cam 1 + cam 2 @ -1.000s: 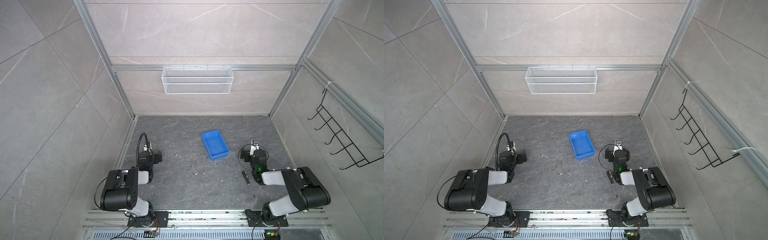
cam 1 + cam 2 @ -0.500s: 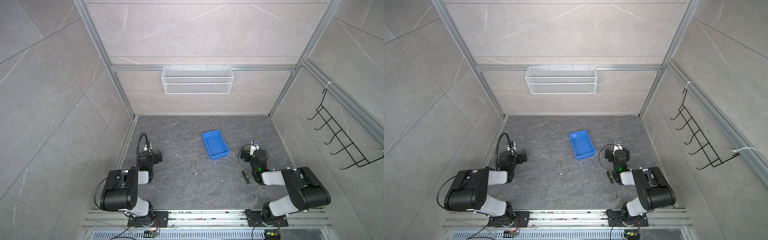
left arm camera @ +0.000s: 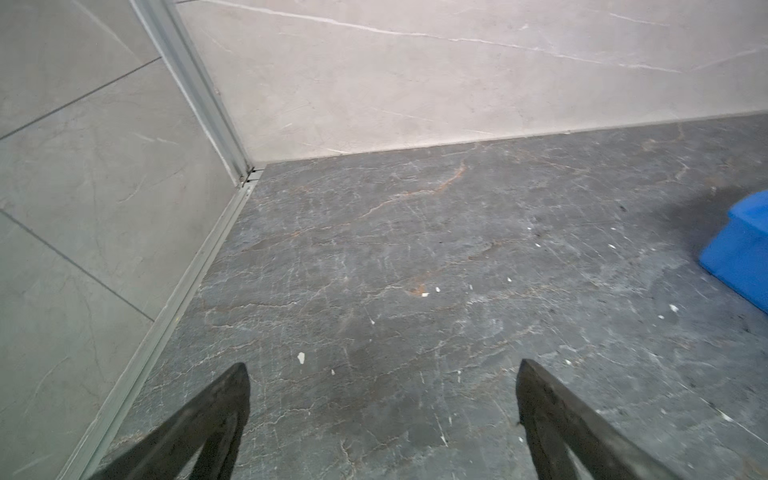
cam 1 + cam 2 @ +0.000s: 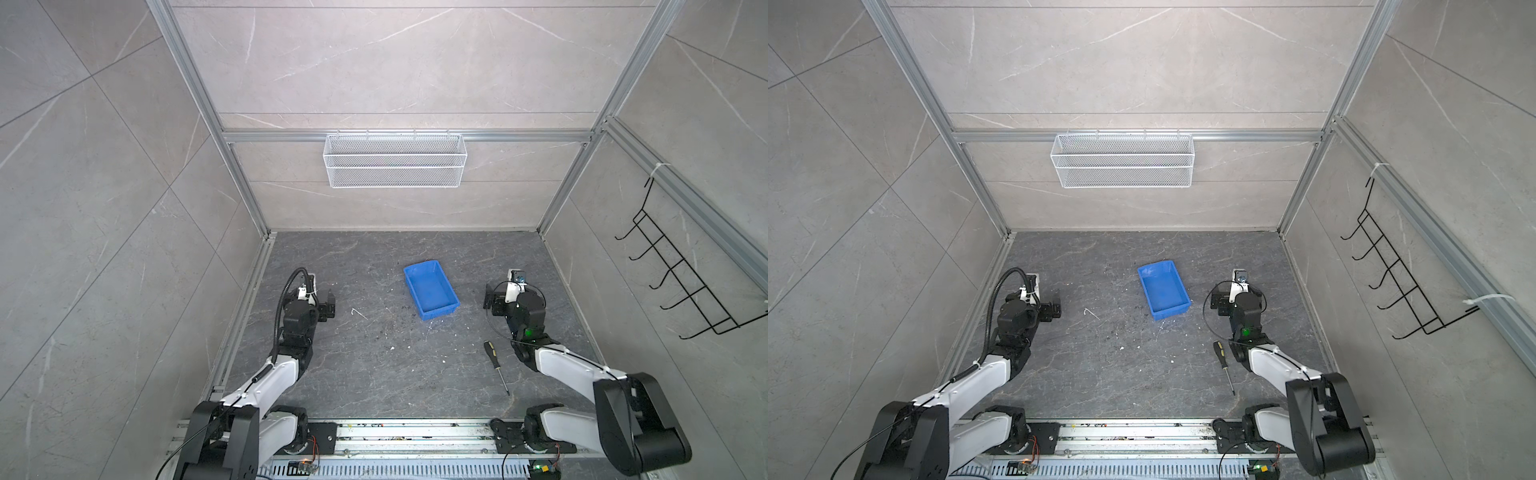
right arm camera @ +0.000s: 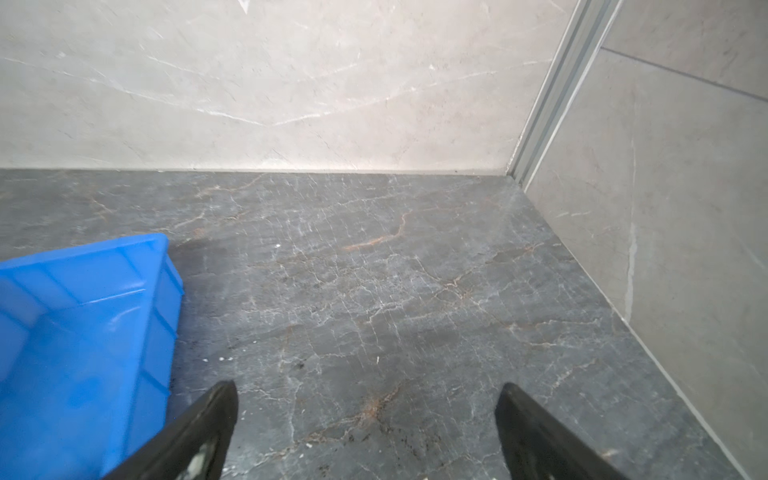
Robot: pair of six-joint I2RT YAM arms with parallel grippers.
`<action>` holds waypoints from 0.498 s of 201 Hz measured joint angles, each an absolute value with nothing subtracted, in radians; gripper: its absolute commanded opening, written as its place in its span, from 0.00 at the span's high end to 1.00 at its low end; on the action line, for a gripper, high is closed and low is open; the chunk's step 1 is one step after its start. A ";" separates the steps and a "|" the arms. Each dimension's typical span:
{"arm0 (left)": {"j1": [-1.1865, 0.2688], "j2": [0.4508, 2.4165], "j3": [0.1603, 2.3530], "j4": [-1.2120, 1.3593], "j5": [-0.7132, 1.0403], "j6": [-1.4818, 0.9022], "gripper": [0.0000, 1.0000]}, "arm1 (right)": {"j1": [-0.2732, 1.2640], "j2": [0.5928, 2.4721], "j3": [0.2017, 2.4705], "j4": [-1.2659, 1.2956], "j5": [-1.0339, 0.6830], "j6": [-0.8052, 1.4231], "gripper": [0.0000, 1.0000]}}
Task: Put the screwdriver in the bin
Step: 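Move the right gripper over the yellow-handled screwdriver while the left arm reaches forward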
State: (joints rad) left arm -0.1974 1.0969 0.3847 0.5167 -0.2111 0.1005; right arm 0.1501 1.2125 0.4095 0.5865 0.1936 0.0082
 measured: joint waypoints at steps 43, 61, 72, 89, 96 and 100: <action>-0.381 1.083 0.534 0.292 -0.207 0.165 0.00 | 0.158 1.066 0.470 0.366 0.124 0.039 0.01; -0.417 1.071 0.582 0.202 -0.178 0.185 0.00 | 0.164 1.021 0.497 0.268 0.108 0.065 0.01; -0.427 1.062 0.603 0.155 -0.152 0.194 0.00 | 0.171 1.006 0.515 0.207 0.105 0.082 0.01; -0.441 1.050 0.627 0.094 -0.075 0.206 0.00 | 0.189 0.987 0.533 0.118 0.104 0.114 0.01; -0.446 1.046 0.632 0.079 -0.043 0.209 0.00 | 0.197 0.979 0.538 0.081 0.104 0.130 0.01; -0.449 1.043 0.632 0.070 -0.020 0.210 0.00 | 0.203 0.976 0.541 0.057 0.104 0.141 0.01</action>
